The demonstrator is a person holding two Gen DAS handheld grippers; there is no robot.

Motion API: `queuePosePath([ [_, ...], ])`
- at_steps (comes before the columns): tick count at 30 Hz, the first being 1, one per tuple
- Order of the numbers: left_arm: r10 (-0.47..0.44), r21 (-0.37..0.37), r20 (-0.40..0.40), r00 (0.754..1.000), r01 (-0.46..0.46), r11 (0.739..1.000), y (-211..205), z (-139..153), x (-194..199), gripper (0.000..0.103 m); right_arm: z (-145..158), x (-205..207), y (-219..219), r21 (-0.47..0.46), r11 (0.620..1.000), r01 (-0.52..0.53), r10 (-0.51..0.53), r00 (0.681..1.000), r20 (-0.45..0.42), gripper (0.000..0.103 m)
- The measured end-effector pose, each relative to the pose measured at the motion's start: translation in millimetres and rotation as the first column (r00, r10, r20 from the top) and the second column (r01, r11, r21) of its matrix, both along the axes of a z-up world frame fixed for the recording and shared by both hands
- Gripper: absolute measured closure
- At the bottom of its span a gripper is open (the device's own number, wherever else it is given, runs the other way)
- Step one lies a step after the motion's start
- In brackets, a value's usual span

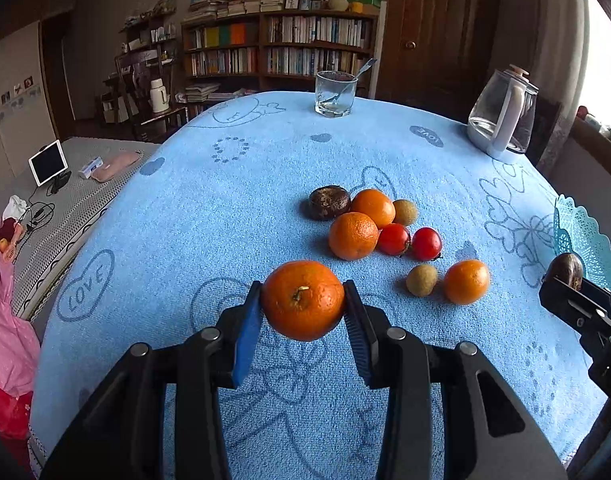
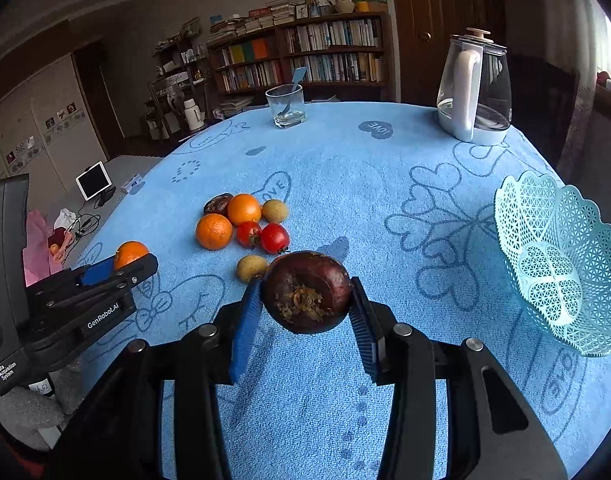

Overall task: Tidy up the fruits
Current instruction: 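Carry the mangosteen into the lattice basket and open the right gripper, then carry the mandarin into the basket and open the left gripper beside the mangosteen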

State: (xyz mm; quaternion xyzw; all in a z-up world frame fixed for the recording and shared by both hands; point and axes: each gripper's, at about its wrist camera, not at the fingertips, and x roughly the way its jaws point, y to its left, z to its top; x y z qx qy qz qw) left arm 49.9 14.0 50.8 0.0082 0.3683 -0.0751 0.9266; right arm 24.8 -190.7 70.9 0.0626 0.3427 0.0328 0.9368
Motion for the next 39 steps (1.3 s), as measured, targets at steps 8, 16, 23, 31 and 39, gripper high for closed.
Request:
queuePosePath([
  [8,-0.027,0.028,0.011,1.0,0.026,0.999,-21.8,5.7,-8.5,0.063,14.0,-12.1,-64.4,0.014,0.989,0.15,-0.15,0.987,0.049,0.058],
  [16,-0.062,0.049,0.007,0.998,0.061,0.997,-45.5,6.3,-14.2,0.063,10.9,-22.0,-131.8,0.002,0.952,0.305,-0.305,0.951,0.047,0.058],
  [23,-0.093,0.067,0.006,0.996,0.092,0.993,-64.6,6.9,-18.1,0.063,-3.7,-27.4,-183.9,0.013,0.904,0.427,-0.427,0.904,0.01,0.058],
  [31,-0.127,0.087,0.005,0.992,0.126,0.988,-86.9,6.7,-23.0,0.063,-23.0,-31.2,-214.7,0.036,0.875,0.482,-0.481,0.876,-0.045,0.058],
  [39,-0.172,0.108,0.014,0.985,0.17,0.98,-112.2,11.6,-27.2,0.063,-12.4,-38.8,-214.6,0.034,0.867,0.497,-0.497,0.867,0.022,0.046],
])
